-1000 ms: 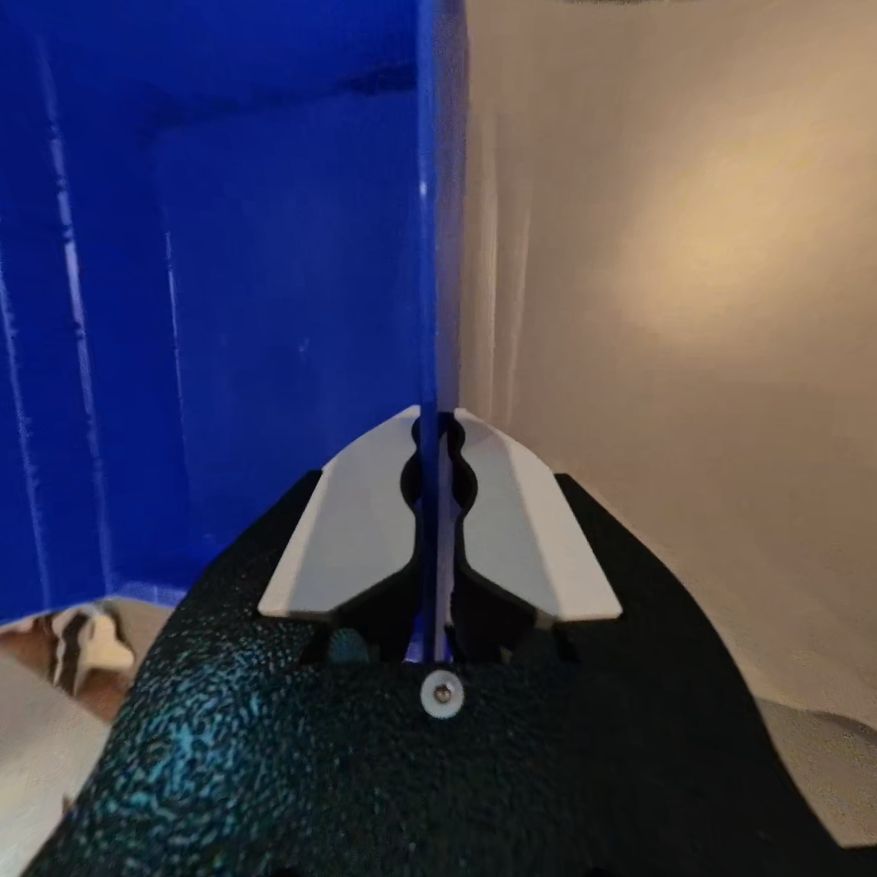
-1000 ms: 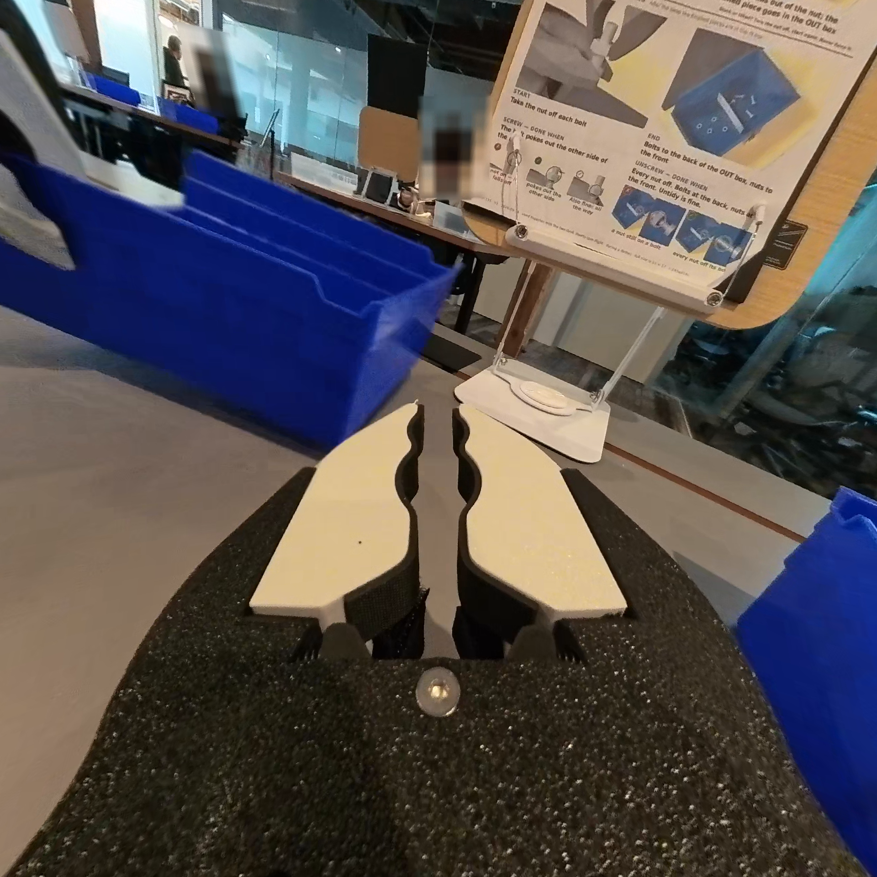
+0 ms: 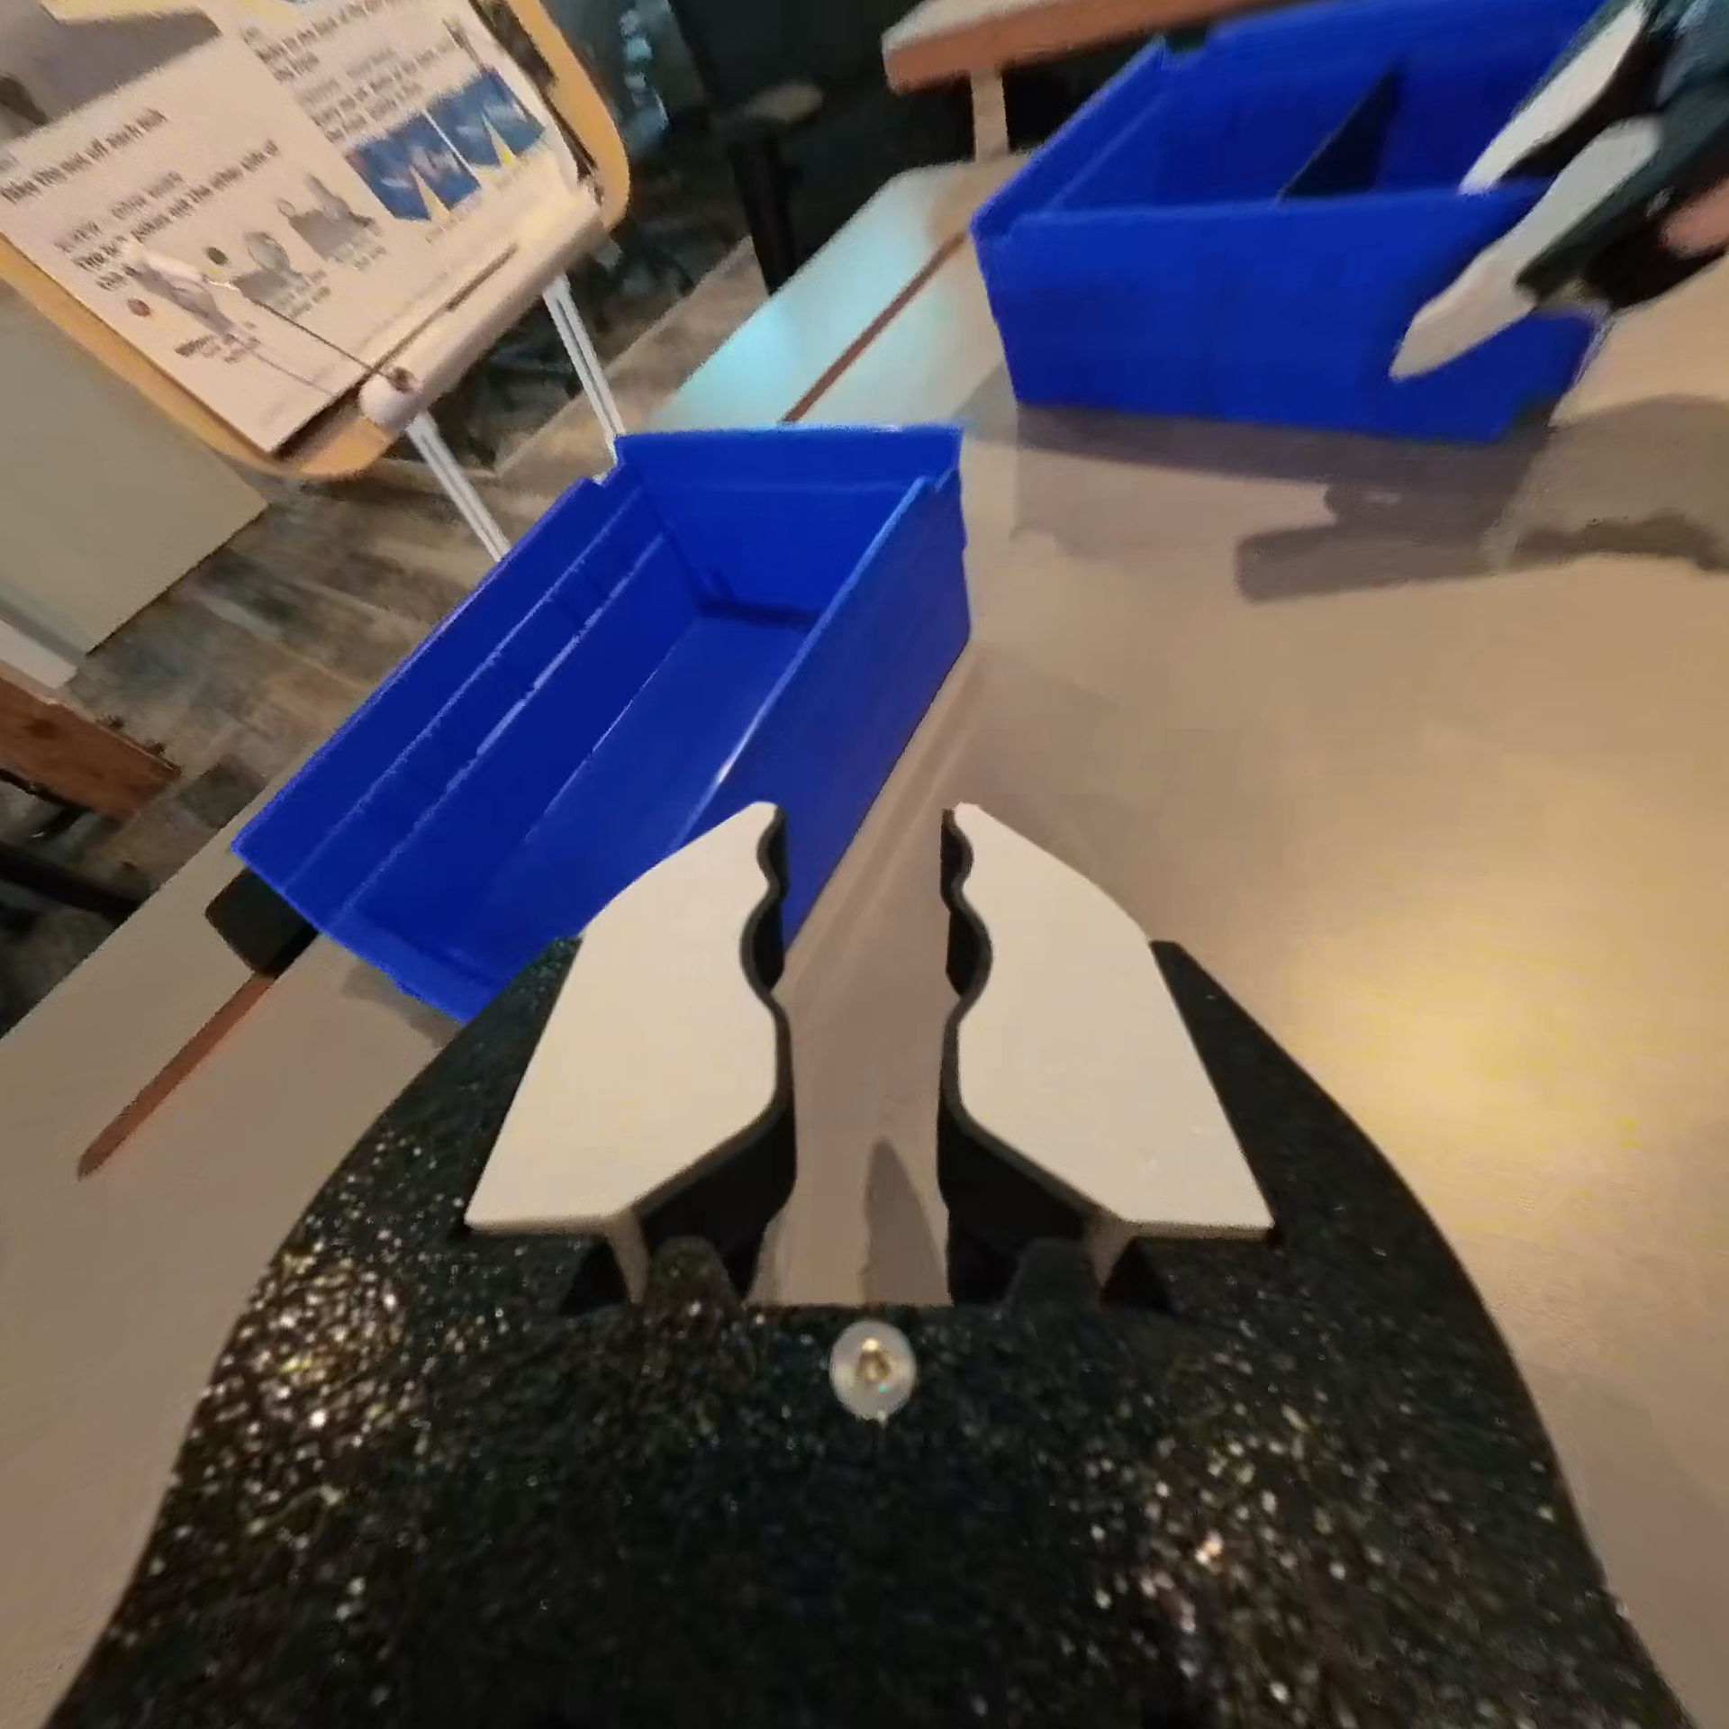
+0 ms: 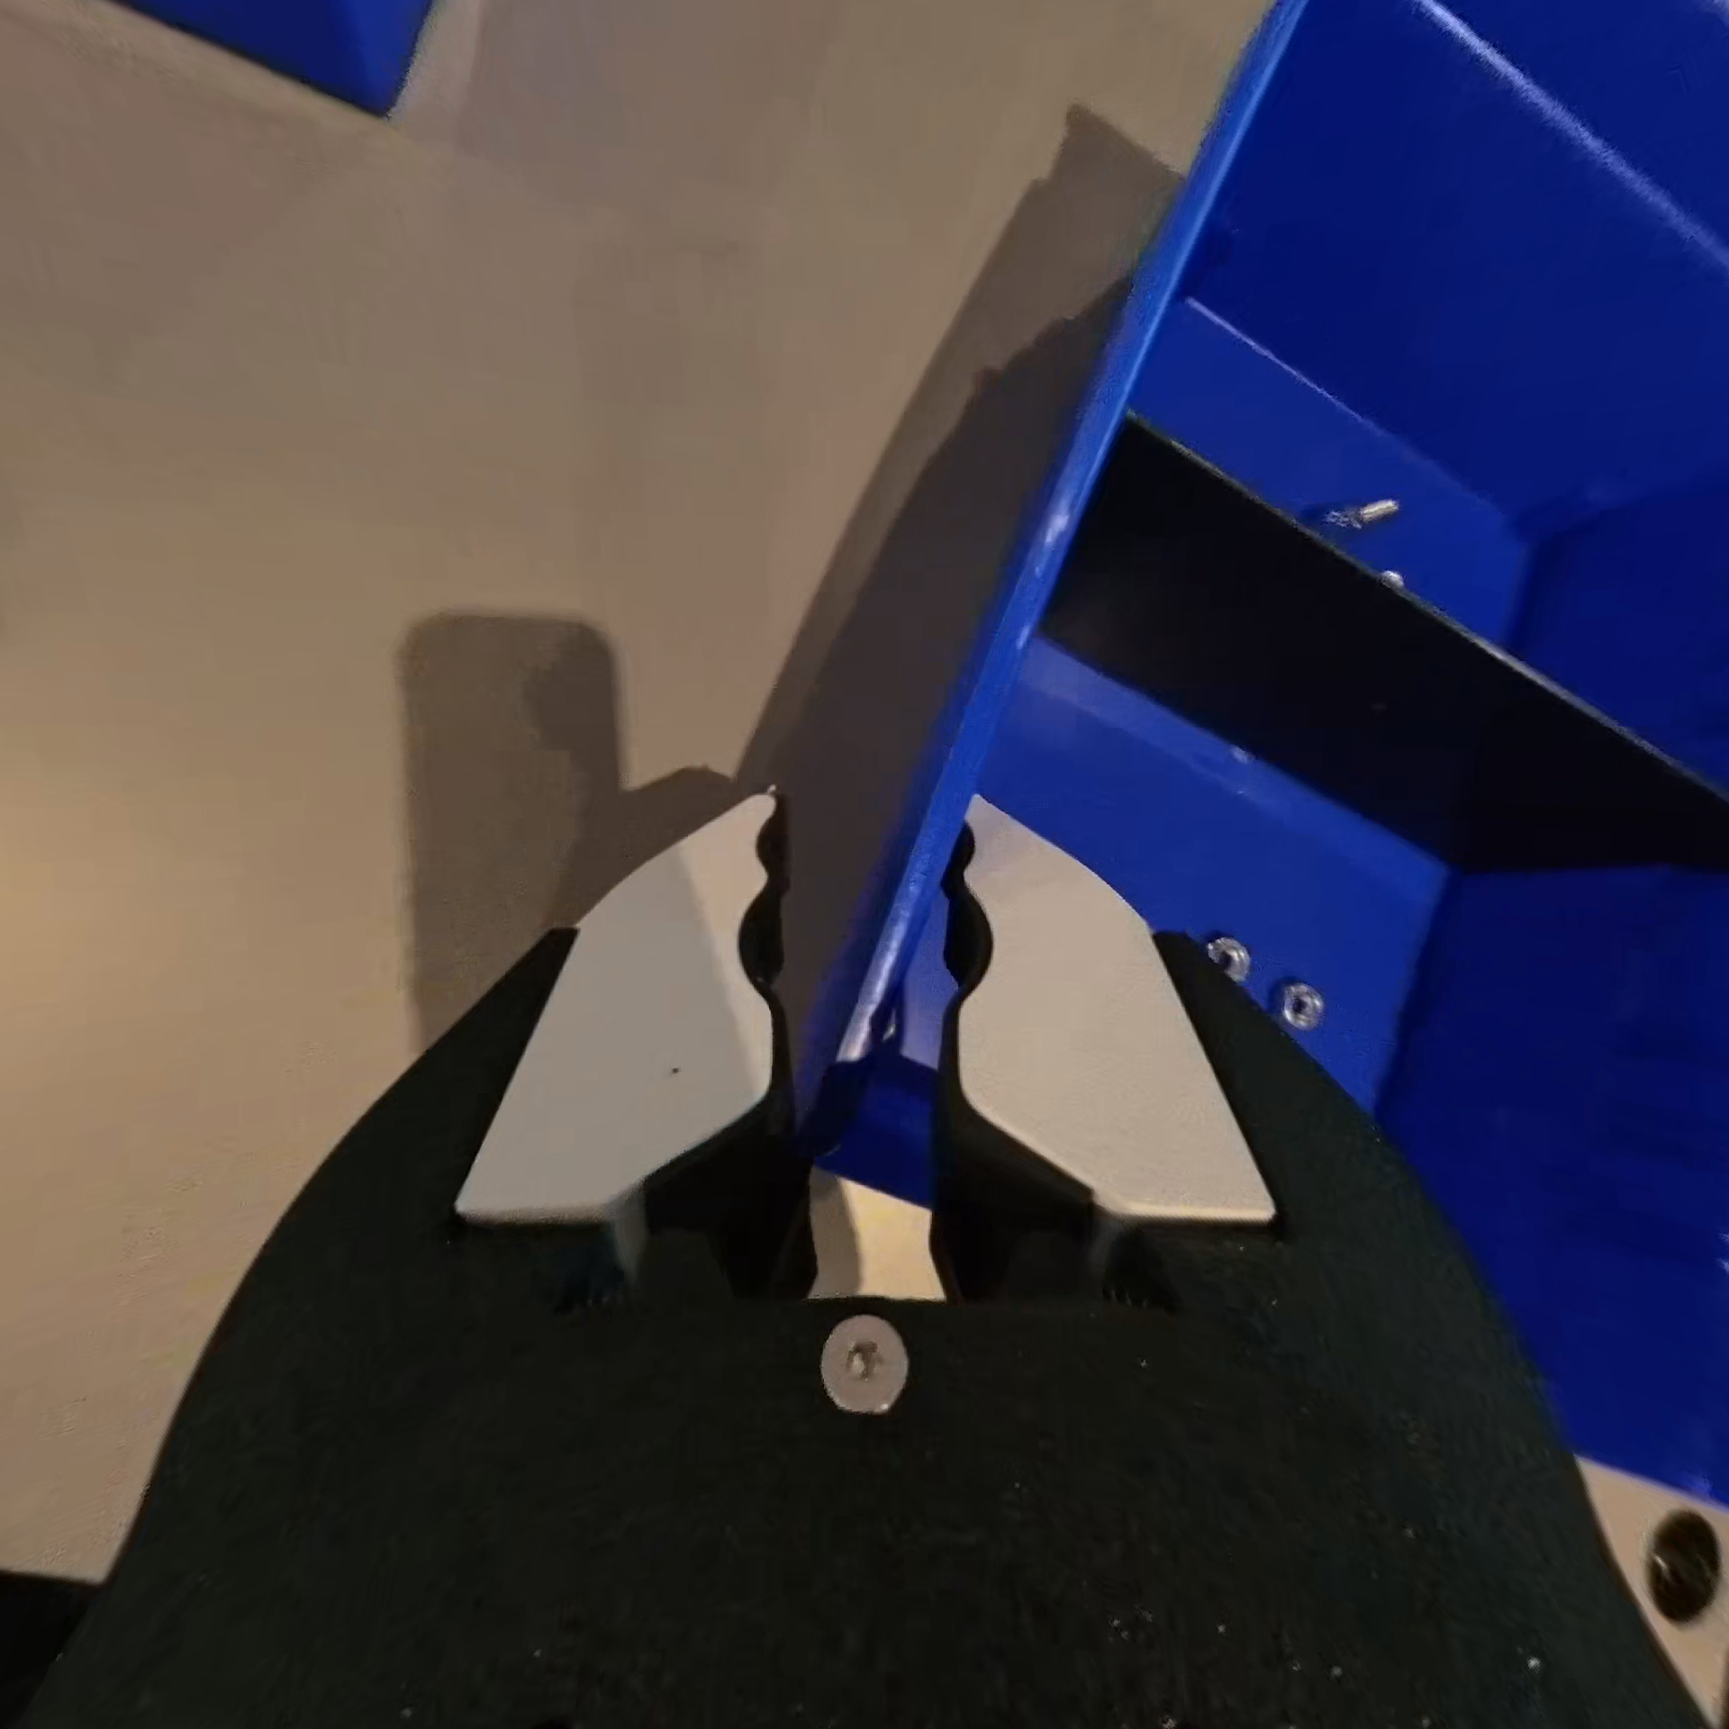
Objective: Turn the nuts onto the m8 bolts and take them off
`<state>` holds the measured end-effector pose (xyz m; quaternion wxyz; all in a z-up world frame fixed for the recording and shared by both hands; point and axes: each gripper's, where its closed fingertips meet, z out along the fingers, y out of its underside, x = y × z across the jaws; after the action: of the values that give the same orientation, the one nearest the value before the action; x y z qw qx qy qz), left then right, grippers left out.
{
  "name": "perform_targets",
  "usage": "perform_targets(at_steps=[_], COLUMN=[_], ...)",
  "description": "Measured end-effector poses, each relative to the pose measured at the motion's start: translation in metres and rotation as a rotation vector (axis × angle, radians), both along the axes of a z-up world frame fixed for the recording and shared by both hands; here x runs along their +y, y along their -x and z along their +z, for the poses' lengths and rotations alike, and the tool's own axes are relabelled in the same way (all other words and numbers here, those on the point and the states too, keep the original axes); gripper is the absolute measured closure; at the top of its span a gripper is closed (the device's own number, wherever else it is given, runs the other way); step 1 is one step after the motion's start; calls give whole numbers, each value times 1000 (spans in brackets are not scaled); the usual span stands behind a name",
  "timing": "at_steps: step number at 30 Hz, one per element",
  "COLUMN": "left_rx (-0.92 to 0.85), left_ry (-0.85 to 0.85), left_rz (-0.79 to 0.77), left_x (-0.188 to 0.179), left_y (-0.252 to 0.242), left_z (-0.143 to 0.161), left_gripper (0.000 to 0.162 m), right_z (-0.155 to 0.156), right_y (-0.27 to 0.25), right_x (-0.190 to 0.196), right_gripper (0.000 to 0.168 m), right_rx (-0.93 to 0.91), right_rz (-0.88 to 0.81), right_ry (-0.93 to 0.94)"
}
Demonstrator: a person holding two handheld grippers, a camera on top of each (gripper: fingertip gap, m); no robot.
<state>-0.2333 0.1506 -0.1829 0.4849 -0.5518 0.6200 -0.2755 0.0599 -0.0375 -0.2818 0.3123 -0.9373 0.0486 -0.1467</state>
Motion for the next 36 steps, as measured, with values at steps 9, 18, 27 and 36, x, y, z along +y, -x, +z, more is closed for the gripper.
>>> perform_targets(at_steps=[9,18,27,36], left_rx=[-107,-130,-148,-132], left_ry=[54,93,94,108], left_rz=[22,74,198,553], left_x=[-31,-29,-19,3], left_y=[43,64,107,203], left_z=[9,-1,3,5], left_gripper=[134,138,140,145], right_z=[3,14,25,21], right_y=[35,102,197,311], right_x=[-75,-142,-116,-16], right_gripper=[161,162,162,160], right_rx=[-61,28,93,60], right_rz=[163,571,1000,1213], right_ry=[-16,-71,-114,-102])
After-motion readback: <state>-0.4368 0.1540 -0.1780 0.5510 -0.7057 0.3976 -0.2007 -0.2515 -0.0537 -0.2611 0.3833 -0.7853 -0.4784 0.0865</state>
